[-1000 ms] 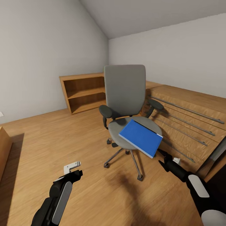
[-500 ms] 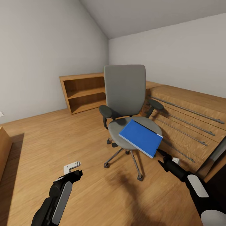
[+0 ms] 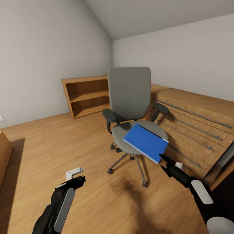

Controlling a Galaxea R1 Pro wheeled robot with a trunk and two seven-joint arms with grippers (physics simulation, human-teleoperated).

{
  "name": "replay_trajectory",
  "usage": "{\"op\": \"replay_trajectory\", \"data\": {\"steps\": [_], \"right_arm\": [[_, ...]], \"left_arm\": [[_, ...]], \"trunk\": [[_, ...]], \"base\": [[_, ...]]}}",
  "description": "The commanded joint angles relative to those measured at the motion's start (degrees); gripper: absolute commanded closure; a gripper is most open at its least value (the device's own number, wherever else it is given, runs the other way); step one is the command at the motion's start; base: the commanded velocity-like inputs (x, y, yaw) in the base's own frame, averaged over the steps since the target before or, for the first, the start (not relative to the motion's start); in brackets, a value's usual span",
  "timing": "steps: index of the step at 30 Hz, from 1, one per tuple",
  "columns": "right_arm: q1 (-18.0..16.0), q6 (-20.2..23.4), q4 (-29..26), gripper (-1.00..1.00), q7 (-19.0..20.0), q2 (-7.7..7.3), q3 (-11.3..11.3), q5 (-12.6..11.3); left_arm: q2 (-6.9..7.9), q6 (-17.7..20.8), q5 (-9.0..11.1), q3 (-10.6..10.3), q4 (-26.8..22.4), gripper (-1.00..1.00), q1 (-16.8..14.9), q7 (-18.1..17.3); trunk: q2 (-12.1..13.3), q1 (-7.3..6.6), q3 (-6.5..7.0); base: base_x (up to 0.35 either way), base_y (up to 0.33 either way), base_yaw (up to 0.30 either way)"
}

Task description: In the bedroom, organize the workspace by keeping the computer under the desk, ensuring the monitor is on the desk, placing the keyboard on the desk next to the monitor, placing the mouse on the desk next to the keyboard, moving the folder from the swivel chair onto the desk next to the mouse, stacking the notebook on top of the folder with the pen on top of the notebook, and positioning the swivel chair next to the desk.

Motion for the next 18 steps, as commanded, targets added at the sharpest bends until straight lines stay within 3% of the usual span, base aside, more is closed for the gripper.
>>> {"op": "replay_trajectory", "data": {"steps": [1, 18], "right_arm": [[0.0, 0.4, 0.0, -1.00, 0.1, 0.01, -0.1, -0.1], [0.0, 0.4, 0.0, -1.00, 0.1, 0.01, -0.1, -0.1]], "left_arm": [[0.01, 0.1, 0.6, 0.0, -0.1, -1.00, 0.0, 0.6], [0.01, 0.1, 0.7, 0.0, 0.0, -1.00, 0.0, 0.5]], "trunk": [[0.0, -0.01, -0.05], [0.0, -0.01, -0.05]], "base": [[0.000, 0.000, 0.000], [0.062, 0.033, 0.000]]}}
